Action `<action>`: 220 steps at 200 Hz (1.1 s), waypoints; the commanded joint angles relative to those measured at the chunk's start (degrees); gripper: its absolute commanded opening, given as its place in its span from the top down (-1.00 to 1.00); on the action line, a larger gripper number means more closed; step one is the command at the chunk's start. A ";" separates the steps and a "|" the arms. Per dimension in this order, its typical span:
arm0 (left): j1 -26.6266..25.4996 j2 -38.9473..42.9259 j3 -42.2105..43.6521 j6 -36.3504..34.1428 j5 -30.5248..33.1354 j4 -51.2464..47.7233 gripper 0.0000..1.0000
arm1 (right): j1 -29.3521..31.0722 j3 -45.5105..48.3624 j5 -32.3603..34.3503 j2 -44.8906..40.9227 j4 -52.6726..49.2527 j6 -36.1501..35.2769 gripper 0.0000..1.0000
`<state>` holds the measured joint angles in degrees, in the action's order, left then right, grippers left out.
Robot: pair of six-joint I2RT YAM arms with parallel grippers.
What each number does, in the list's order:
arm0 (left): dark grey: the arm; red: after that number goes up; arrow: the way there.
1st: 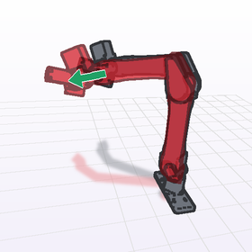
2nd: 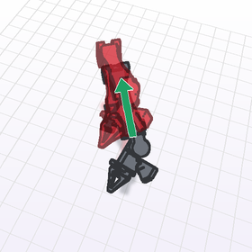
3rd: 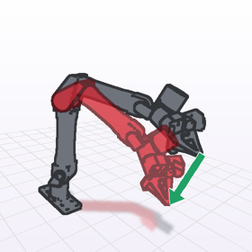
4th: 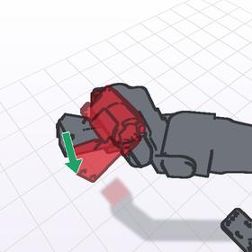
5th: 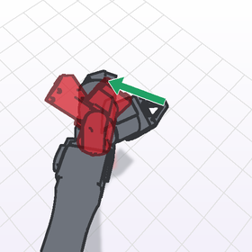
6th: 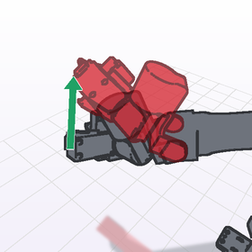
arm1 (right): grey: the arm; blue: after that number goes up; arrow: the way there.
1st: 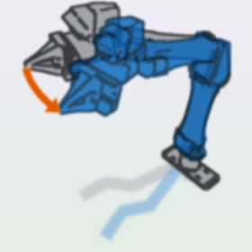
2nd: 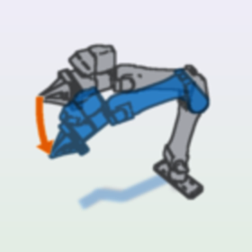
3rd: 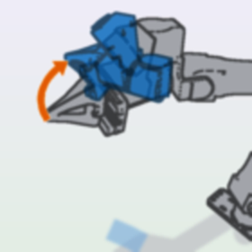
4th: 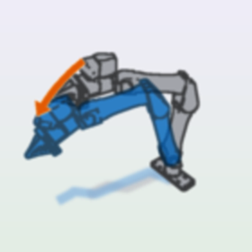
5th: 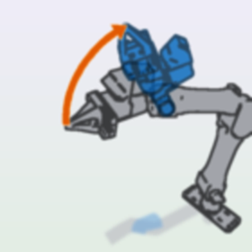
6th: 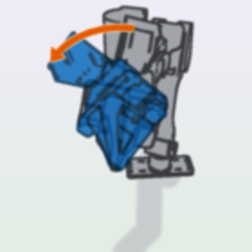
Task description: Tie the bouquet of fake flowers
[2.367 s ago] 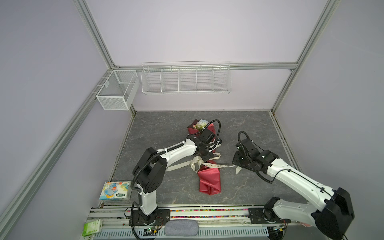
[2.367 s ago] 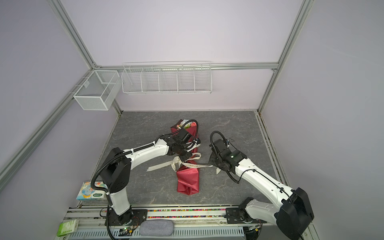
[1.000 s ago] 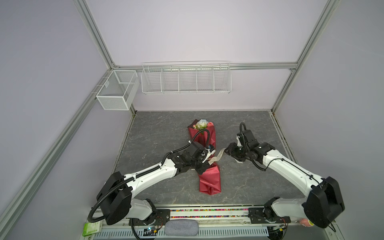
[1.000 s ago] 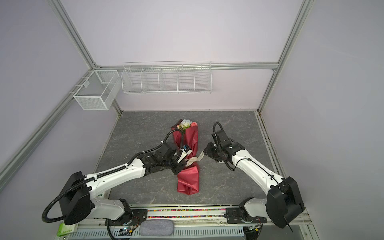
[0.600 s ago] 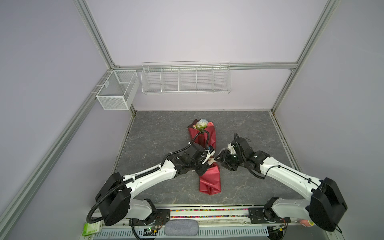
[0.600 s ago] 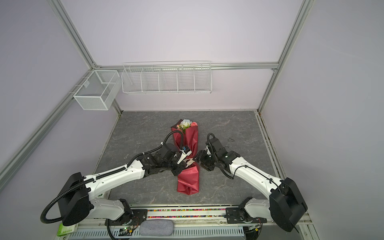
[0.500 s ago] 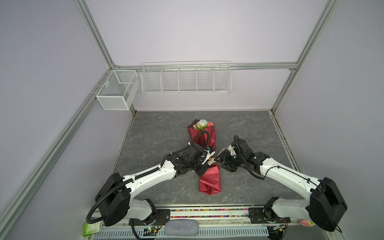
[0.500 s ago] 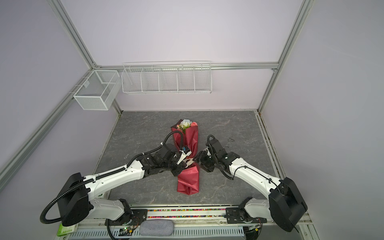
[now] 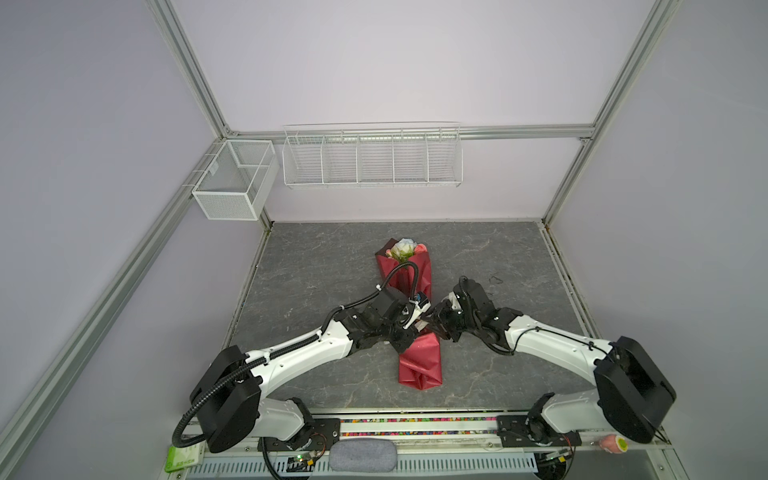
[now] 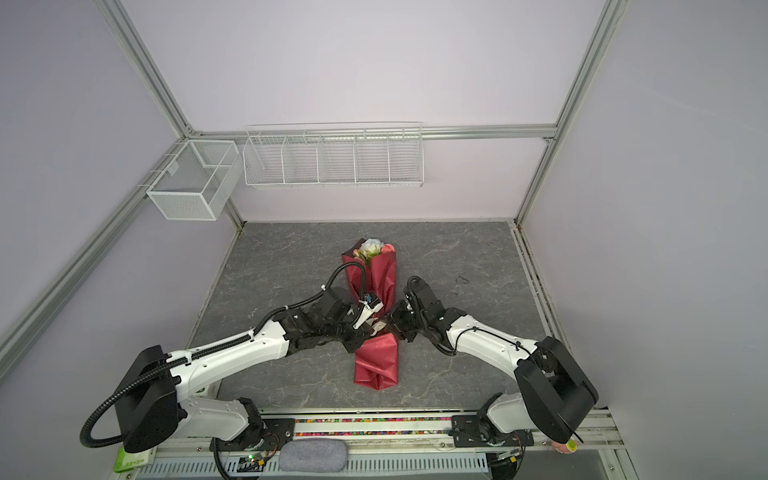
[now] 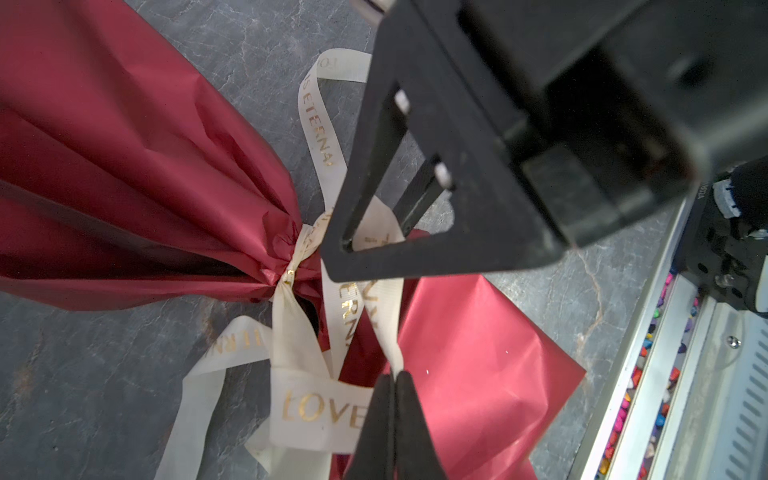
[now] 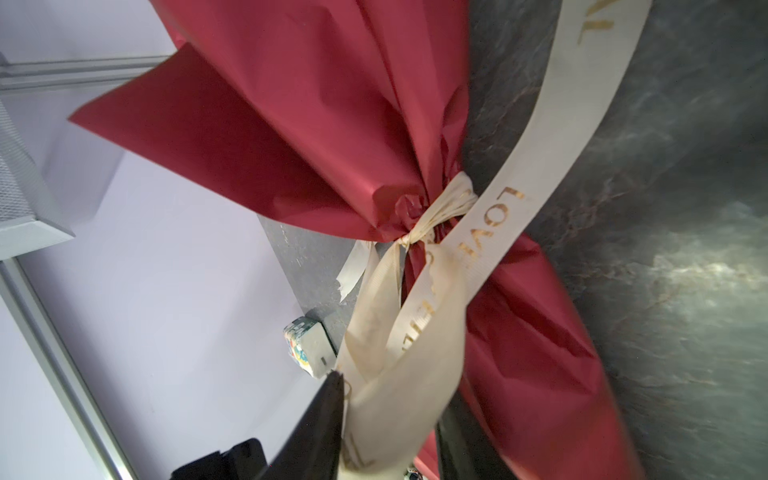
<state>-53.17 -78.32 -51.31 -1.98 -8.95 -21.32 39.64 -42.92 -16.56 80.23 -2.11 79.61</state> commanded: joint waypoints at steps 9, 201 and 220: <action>-0.22 1.20 -0.63 -0.33 1.50 -1.24 1.00 | 0.38 -1.77 0.89 -0.07 -2.24 -1.25 0.62; 6.67 -19.61 -24.61 -10.77 -9.19 -20.27 0.46 | 1.06 -2.36 2.17 -3.15 -6.24 -6.23 0.88; 6.67 -20.50 -24.75 -10.91 -10.60 -20.87 0.43 | 1.01 -2.40 2.09 -3.30 -6.32 -6.31 0.87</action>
<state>-46.39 -97.93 -74.39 -10.48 -16.91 -36.01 40.29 -44.10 -15.40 78.32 -7.09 73.45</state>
